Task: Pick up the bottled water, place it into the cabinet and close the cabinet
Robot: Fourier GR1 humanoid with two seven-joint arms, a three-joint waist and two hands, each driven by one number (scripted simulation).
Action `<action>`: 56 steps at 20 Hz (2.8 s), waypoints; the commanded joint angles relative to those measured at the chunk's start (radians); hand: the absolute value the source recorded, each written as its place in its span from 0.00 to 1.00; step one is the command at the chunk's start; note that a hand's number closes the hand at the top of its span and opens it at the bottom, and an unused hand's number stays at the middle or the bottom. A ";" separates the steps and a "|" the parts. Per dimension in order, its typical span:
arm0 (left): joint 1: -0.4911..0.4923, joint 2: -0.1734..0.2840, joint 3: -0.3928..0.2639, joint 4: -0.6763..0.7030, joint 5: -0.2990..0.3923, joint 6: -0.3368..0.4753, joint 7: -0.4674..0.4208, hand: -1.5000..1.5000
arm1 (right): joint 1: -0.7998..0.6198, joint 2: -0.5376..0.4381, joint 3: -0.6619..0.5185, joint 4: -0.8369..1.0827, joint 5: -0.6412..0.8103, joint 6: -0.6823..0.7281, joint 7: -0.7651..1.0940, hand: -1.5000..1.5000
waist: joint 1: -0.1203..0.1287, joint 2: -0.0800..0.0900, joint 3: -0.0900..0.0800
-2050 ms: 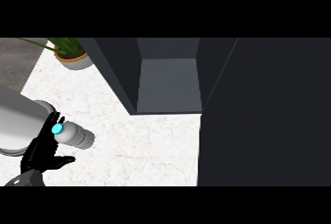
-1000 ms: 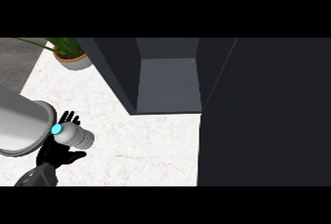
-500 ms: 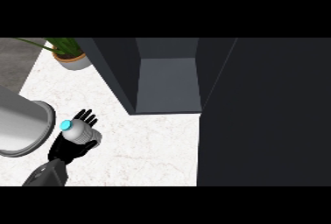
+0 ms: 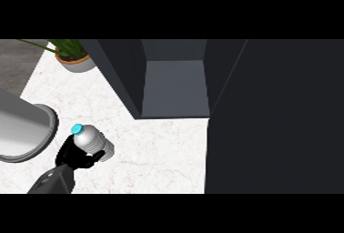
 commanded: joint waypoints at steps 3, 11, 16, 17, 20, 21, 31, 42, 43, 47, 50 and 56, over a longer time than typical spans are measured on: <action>0.017 -0.018 0.004 -0.007 0.006 -0.036 -0.130 1.00 | -0.058 -0.012 -0.047 0.074 -0.022 0.005 -0.004 0.00 | 0.004 0.001 0.000; 0.115 -0.100 -0.003 -0.166 0.067 0.066 -0.125 1.00 | 0.018 -0.023 -0.030 0.018 -0.012 0.012 -0.034 0.00 | 0.021 -0.010 0.003; 0.094 -0.109 0.028 -0.192 0.142 0.023 -0.063 1.00 | 0.020 -0.036 -0.043 0.041 -0.029 0.032 -0.048 0.00 | 0.022 -0.010 0.003; 0.134 -0.114 0.012 -0.227 0.140 0.031 -0.063 1.00 | 0.048 -0.015 -0.006 0.022 0.006 0.020 -0.069 0.00 | 0.021 -0.010 0.003; 0.172 -0.193 -0.024 -0.303 0.143 0.073 -0.055 1.00 | -0.034 -0.004 -0.046 0.080 -0.006 -0.007 -0.055 0.00 | 0.027 -0.010 0.004; 0.152 -0.109 0.004 -0.319 0.193 0.017 0.039 1.00 | -0.003 -0.038 -0.055 0.094 -0.031 0.052 -0.088 0.00 | 0.024 -0.010 0.004; 0.301 -0.216 -0.123 -0.799 0.279 0.174 0.348 1.00 | -0.044 0.025 0.053 0.098 0.061 -0.031 -0.055 0.00 | 0.026 -0.009 0.004; 0.241 -0.236 -0.469 -1.068 0.329 0.613 0.378 1.00 | -0.008 0.017 0.091 0.074 0.049 -0.029 -0.054 0.00 | 0.014 -0.008 0.003; 0.276 -0.236 -0.473 -1.161 0.322 0.619 0.440 1.00 | -0.004 -0.005 0.054 0.051 0.018 -0.028 -0.037 0.00 | 0.019 -0.009 0.003; 0.156 -0.236 -0.559 -1.137 0.302 0.783 0.473 1.00 | -0.032 -0.028 0.007 0.104 -0.004 0.002 -0.071 0.00 | 0.015 -0.008 0.003; 0.051 -0.236 -0.632 -1.063 0.341 0.899 0.454 1.00 | -0.036 -0.045 -0.008 0.063 -0.060 0.008 -0.025 0.00 | 0.010 -0.007 0.003; -0.135 -0.236 -0.597 -0.909 0.222 0.956 0.428 1.00 | -0.031 0.006 0.089 0.074 0.041 -0.050 -0.036 0.00 | 0.006 -0.005 0.003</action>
